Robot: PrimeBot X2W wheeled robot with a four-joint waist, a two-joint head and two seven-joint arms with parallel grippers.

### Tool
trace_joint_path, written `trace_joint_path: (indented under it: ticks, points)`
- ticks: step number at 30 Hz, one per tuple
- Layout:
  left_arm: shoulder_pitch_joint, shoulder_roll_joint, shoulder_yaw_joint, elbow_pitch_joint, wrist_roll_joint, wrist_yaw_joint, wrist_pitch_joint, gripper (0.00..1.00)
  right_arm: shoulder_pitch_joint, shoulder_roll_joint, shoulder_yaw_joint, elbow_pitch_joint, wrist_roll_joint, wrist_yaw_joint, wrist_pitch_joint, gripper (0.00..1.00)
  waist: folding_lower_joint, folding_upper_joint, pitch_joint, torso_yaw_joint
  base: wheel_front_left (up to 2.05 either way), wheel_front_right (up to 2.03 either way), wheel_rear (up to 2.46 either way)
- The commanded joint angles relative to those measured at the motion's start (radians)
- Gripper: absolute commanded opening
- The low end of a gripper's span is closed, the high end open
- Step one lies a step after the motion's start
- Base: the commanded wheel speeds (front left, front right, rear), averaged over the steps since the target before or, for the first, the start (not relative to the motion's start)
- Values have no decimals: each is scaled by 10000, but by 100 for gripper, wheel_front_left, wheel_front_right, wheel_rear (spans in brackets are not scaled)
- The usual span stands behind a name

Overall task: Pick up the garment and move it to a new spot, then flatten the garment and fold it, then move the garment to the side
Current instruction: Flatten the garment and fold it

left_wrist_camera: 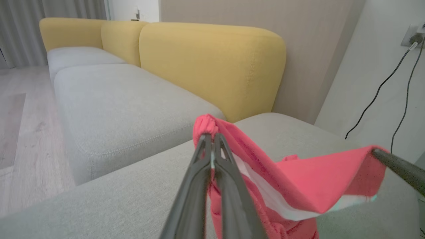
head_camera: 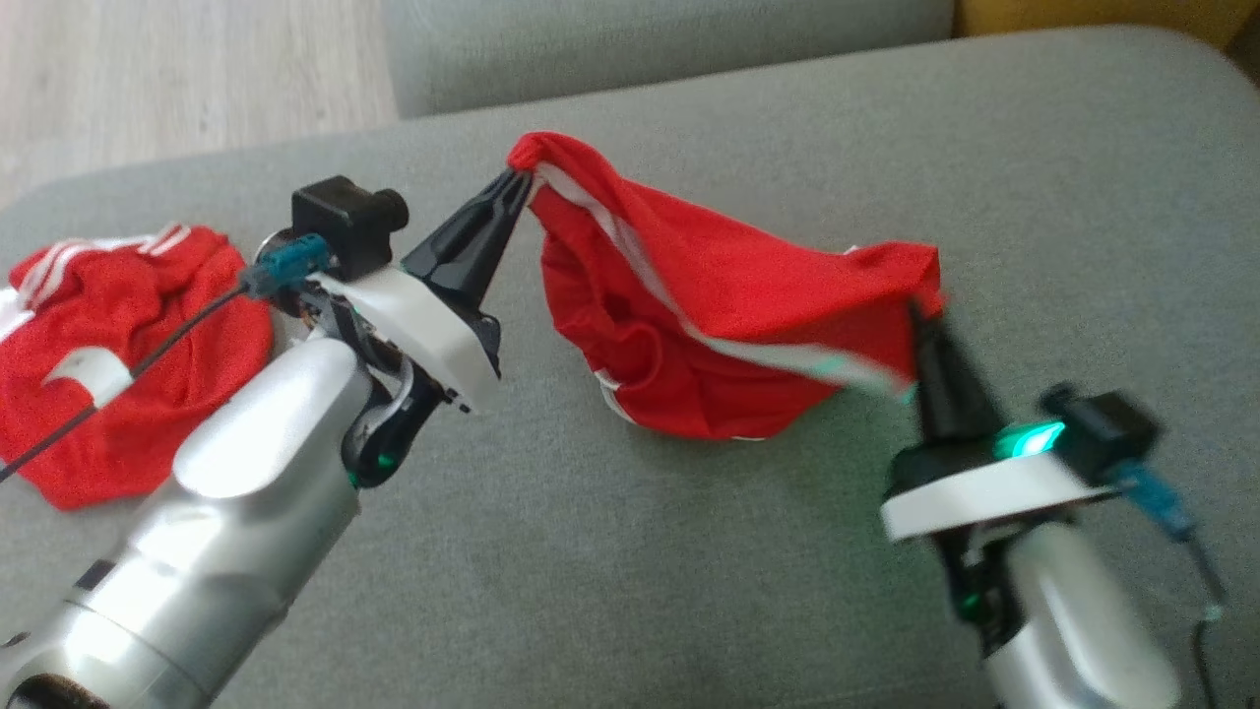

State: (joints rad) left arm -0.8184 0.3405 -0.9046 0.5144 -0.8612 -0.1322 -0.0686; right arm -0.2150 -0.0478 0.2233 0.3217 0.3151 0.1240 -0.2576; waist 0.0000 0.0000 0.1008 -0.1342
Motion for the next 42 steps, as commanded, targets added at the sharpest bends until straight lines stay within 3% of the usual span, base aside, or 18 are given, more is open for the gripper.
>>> trace_joint_path:
  ticks: [1, 7, 14, 17, 23, 26, 30, 31, 32, 33, 37, 42]
  points:
    - [-682, 386, 293, -342, 50, 17, -185, 0, -253, -24, -42, -587, -83, 67, -42, 0, 0, 0, -244, -37, 0, 0, 0]
    - [-998, 985, -625, -1476, -124, 17, -533, 0, -682, -138, -1766, -2371, -768, 67, -42, 0, 0, 0, -873, -98, 0, 0, 0]
    - [-2010, 2387, -1866, -4022, -1365, 16, -356, 0, -1841, -1497, -2745, -3562, -1250, 67, -42, 0, 0, 0, -1195, -109, 0, 0, 0]
    - [-2374, 3006, -2462, -5153, -2533, 16, 357, 0, -1833, -2122, -2450, -2793, -1169, 67, 21, 0, 0, 0, -1216, -30, 0, 0, 0]
    - [-2461, 3812, -3378, -6190, -4476, 16, 2120, 0, -2071, -2768, -1182, 93, 131, 67, 1928, 0, 0, 0, -538, 345, 0, 0, 0]
    - [-2403, 3861, -3554, -6116, -4563, 16, 2457, 0, -2616, -2728, -631, 1407, 684, 67, 2272, 0, 0, 0, 316, 667, 0, 0, 0]
    - [-2333, 3761, -3659, -5465, -4165, 16, 2177, 0, -3722, -2352, -40, 3146, 971, 67, 1861, 0, 0, 0, 1120, 958, 0, 0, 0]
    - [-2313, 3729, -3675, -5265, -4026, 16, 2025, 0, -4009, -2233, 44, 3571, 995, 67, 1649, 16, 0, 0, 1243, 994, 0, 0, 0]
    - [-2308, 3687, -3688, -5072, -3874, 16, 1850, 0, -4295, -2115, 97, 3974, 982, 67, 1412, 96, 0, 0, 1356, 1029, 0, 0, 0]
    - [-2291, 3639, -3699, -4864, -3739, 16, 1672, 0, -4564, -1980, 96, 4335, 989, 67, 1090, 100, 0, 0, 1428, 1053, 0, 0, 0]
    - [-2178, 3375, -3731, -4080, -3253, 16, 916, 0, -5152, -1607, 537, 5338, 1061, 67, 340, 100, 0, 0, 1514, 1096, 0, 0, 0]
    - [-1905, 3025, -3752, -3282, -2691, 16, 350, 0, -4581, -2045, 1672, 5371, 1208, 67, -5, 100, 0, 0, 1660, 1120, 0, 0, 0]
